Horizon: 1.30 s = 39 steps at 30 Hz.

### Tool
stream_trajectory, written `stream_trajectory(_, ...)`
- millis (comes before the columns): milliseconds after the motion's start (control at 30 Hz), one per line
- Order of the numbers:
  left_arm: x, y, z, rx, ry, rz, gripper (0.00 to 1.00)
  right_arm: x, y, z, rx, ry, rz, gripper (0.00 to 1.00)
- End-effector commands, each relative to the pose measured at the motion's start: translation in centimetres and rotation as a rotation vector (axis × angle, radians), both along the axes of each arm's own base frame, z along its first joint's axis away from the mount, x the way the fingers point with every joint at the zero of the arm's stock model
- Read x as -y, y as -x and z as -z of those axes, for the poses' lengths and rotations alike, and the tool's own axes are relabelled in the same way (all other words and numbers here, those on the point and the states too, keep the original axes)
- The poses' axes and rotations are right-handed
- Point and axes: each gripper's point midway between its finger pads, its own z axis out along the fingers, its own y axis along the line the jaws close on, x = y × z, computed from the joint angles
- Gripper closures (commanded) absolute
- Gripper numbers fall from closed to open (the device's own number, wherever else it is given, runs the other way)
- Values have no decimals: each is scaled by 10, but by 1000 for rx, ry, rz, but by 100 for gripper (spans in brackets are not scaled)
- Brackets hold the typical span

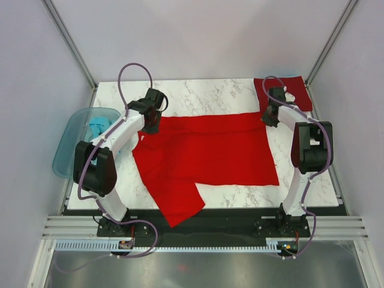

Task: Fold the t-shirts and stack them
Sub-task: Fold the tshirt

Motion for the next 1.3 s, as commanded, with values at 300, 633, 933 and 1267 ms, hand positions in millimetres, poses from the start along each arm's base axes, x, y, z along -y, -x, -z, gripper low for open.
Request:
stream_trajectory(300, -23, -14, -34, 67, -114, -2, 98, -21, 3, -20, -10, -98, -34, 100)
stream_trajectory(633, -27, -1, -29, 33, -127, 31, 98, -26, 17, -17, -27, -122, -42, 100)
stream_trajectory(933, -49, 12, -3, -36, -249, -4, 98, -23, 26, -5, -51, -105, -52, 100)
stream_trajectory(1267, -49, -38, -57, 110, -309, -11, 98, -24, 9, -40, 31, -108, -84, 100)
